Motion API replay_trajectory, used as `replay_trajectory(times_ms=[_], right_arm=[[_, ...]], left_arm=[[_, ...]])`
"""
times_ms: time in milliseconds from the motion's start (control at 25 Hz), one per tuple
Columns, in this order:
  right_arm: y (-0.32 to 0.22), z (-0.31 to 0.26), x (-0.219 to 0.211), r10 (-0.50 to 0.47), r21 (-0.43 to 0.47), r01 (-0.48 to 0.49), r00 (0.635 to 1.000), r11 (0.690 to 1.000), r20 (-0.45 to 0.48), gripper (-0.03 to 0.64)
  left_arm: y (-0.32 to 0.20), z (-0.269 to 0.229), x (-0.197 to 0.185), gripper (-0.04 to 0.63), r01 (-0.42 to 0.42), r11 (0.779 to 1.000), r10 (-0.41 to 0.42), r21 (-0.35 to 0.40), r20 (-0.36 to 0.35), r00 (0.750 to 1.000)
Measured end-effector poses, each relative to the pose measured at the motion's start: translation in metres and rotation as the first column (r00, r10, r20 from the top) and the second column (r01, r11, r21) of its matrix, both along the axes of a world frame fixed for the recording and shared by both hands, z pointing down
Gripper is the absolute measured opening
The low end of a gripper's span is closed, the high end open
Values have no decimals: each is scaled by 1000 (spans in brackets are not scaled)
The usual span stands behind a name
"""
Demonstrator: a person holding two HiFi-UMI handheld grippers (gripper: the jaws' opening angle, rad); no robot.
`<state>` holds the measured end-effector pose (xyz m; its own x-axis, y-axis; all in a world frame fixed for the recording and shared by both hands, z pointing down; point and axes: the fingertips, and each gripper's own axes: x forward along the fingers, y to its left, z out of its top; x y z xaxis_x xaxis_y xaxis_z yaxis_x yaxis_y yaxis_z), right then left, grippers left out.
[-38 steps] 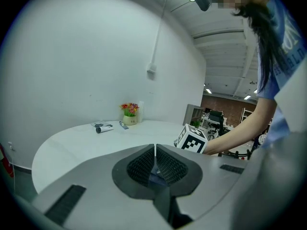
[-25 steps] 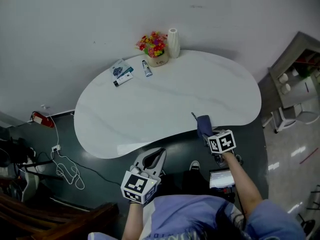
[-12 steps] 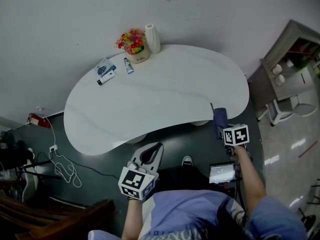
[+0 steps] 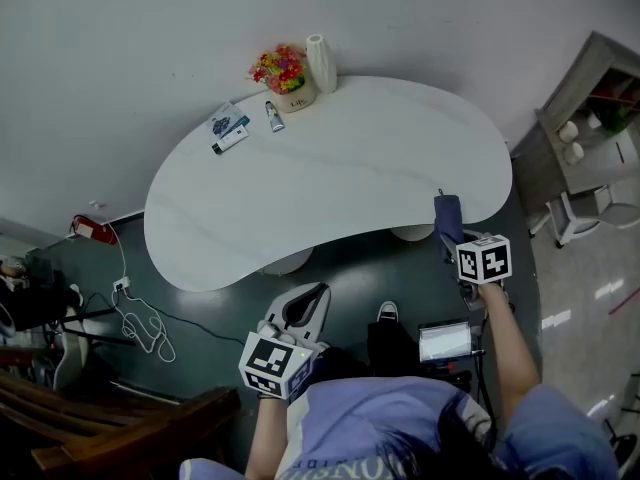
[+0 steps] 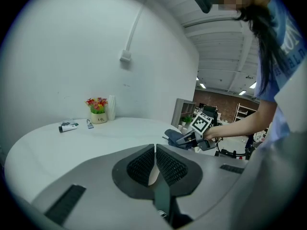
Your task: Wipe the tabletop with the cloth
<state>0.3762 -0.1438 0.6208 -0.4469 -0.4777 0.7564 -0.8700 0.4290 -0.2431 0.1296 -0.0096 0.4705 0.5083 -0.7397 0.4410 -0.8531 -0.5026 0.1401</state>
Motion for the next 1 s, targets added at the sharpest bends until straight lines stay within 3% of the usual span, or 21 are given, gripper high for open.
replay_trajectory(times_ms=[240, 560, 760, 1000], right_arm=[[40, -42, -38, 11, 70, -16, 997, 997, 74, 78], [133, -73, -111, -19, 154, 10, 998, 988, 57, 78], [194, -85, -137, 2, 195, -13, 998, 981, 59, 78], [251, -100, -148, 51, 217, -71, 994, 974, 97, 78]], left_arm=[[39, -15, -27, 17, -29, 999, 29, 38, 15, 999], [143, -15, -102, 17, -59, 997, 55, 44, 85, 995], [195, -10, -140, 17, -13, 998, 11, 61, 32, 999], [232, -13, -135, 17, -54, 995, 55, 83, -10, 998]])
